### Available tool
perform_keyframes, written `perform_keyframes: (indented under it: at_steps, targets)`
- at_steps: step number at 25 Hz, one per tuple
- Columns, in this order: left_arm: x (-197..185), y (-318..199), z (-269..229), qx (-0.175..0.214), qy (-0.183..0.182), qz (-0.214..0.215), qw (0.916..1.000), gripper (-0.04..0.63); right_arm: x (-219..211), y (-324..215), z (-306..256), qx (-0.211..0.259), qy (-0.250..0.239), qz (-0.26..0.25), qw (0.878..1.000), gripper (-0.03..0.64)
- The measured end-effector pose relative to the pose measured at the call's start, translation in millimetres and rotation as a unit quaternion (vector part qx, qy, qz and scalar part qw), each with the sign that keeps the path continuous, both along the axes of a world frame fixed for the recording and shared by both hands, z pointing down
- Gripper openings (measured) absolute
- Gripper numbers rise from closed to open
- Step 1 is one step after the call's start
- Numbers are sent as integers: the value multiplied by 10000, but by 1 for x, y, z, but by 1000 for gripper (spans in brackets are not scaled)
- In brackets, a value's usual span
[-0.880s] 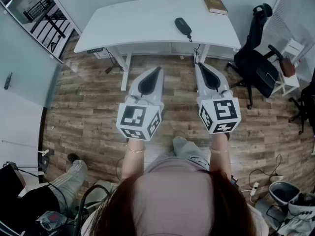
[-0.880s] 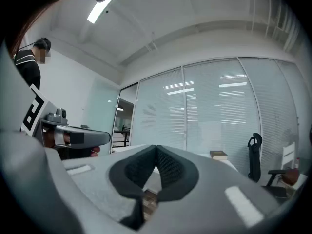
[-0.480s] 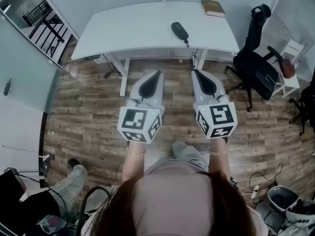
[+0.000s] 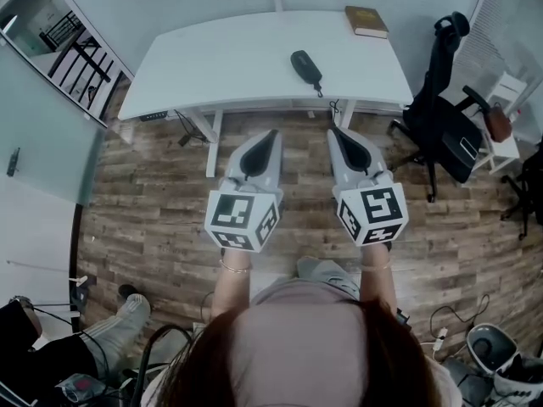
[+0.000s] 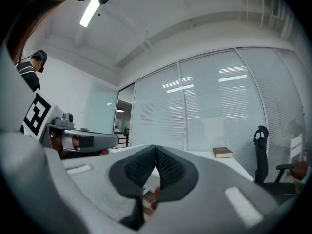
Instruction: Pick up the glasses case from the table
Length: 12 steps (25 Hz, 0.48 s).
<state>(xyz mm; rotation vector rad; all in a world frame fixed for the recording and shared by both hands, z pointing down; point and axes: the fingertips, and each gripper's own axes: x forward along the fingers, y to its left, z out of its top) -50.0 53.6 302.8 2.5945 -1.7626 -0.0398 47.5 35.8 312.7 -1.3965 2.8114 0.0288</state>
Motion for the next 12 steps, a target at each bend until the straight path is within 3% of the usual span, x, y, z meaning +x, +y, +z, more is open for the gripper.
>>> perform_keyframes:
  at_steps: [12]
  targets:
    - [23, -61, 6, -21, -54, -142, 9999, 3, 17, -61, 6, 55, 203, -136, 9997, 3]
